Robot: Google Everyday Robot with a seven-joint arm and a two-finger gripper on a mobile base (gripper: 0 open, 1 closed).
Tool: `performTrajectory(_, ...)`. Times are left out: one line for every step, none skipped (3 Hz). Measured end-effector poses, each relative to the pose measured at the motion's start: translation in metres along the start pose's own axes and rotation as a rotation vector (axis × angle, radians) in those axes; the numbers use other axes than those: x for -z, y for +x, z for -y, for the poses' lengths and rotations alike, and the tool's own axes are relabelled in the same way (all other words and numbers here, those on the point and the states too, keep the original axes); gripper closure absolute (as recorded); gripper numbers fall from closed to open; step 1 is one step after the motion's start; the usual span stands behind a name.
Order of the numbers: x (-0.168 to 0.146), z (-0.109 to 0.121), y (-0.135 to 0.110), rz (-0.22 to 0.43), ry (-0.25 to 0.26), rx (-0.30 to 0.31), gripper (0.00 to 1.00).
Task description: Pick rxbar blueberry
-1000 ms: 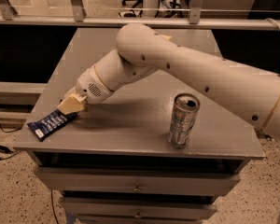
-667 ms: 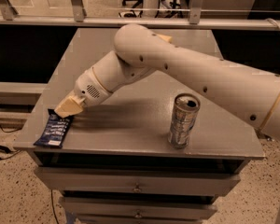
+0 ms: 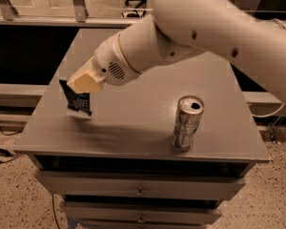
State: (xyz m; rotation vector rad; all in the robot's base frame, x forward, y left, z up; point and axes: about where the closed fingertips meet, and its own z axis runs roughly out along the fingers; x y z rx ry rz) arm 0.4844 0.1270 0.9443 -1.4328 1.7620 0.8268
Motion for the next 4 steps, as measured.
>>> performTrajectory(0.029,0.011,-0.012,0.013,0.072,0.024,1.00)
performTrajectory(0.038,0.053,-0.010,0.012,0.125,0.012,1.00)
performTrajectory(0.051,0.099,-0.004,-0.004,0.175,-0.006,1.00)
performTrajectory(0.051,0.099,-0.004,-0.004,0.175,-0.006,1.00)
